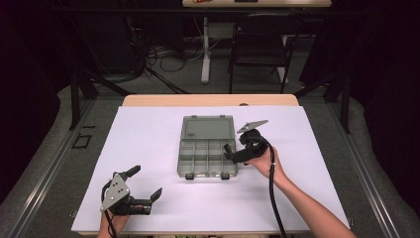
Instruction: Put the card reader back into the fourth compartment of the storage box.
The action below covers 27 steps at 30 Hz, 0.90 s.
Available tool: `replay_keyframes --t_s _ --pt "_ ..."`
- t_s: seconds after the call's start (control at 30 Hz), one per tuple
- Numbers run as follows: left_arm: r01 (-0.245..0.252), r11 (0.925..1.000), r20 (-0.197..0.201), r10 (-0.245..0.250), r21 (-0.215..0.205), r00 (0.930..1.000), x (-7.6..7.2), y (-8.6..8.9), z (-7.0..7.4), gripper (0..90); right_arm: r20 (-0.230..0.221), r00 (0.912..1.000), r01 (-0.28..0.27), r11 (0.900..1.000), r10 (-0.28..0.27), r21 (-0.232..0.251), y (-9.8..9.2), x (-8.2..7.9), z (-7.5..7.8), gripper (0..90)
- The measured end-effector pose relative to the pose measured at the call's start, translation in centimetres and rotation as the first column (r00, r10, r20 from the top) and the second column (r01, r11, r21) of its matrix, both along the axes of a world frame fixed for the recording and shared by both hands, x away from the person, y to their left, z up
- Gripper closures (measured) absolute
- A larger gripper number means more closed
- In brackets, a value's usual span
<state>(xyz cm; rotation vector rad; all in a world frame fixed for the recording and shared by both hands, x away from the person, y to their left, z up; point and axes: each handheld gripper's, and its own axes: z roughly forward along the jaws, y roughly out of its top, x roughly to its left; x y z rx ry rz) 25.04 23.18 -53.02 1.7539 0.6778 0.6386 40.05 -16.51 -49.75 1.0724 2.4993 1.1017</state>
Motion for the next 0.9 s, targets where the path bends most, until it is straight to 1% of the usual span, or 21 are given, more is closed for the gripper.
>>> replay_keyframes --t_s 0.07,0.1,0.13,0.17,0.33,0.63,0.77,0.8,0.9 --pt "0.002 1.0 0.003 -0.002 0.005 1.0 0.0 0.0 0.0 0.2 0.001 0.9999 -0.01 1.0 0.01 0.011 -0.3 -0.5 0.2 6.0" --pt "0.002 1.0 0.004 -0.002 0.003 1.0 -0.1 -0.1 0.1 0.2 0.011 0.9998 -0.018 1.0 0.018 0.011 -0.5 -0.7 0.2 4.8" --pt "0.002 1.0 0.003 -0.002 0.001 1.0 -0.1 -0.1 0.1 0.2 0.009 0.9997 -0.021 1.0 0.021 0.009 -0.7 -1.1 0.4 3.6" --pt "0.003 1.0 0.003 -0.003 0.001 1.0 -0.1 -0.1 0.1 0.2 0.015 0.9995 -0.027 1.0 0.026 0.016 -0.9 -1.3 0.5 2.9" --pt "0.007 1.0 0.004 -0.007 0.001 1.0 -0.1 -0.1 0.1 0.3 0.033 0.9989 -0.034 0.999 0.033 0.022 -1.9 -2.4 0.7 0.3" --pt "0.008 1.0 0.006 -0.008 0.005 0.9999 0.0 -0.2 0.1 0.2 0.067 0.9969 -0.045 0.999 0.043 0.029 -3.4 -4.3 1.1 0.0" --pt "0.008 1.0 0.005 -0.008 0.003 1.0 0.0 -0.2 0.1 0.2 0.086 0.9947 -0.058 0.998 0.056 0.024 -3.9 -5.2 1.3 0.0" --pt "0.008 1.0 0.005 -0.008 0.004 1.0 0.0 -0.2 0.1 0.2 0.096 0.9938 -0.06 0.998 0.057 0.029 -4.0 -5.4 1.3 0.0" --pt "0.007 1.0 0.007 -0.007 0.006 0.9999 0.0 -0.3 0.1 0.2 0.103 0.9927 -0.067 0.997 0.063 0.033 -4.4 -6.1 1.4 0.0"
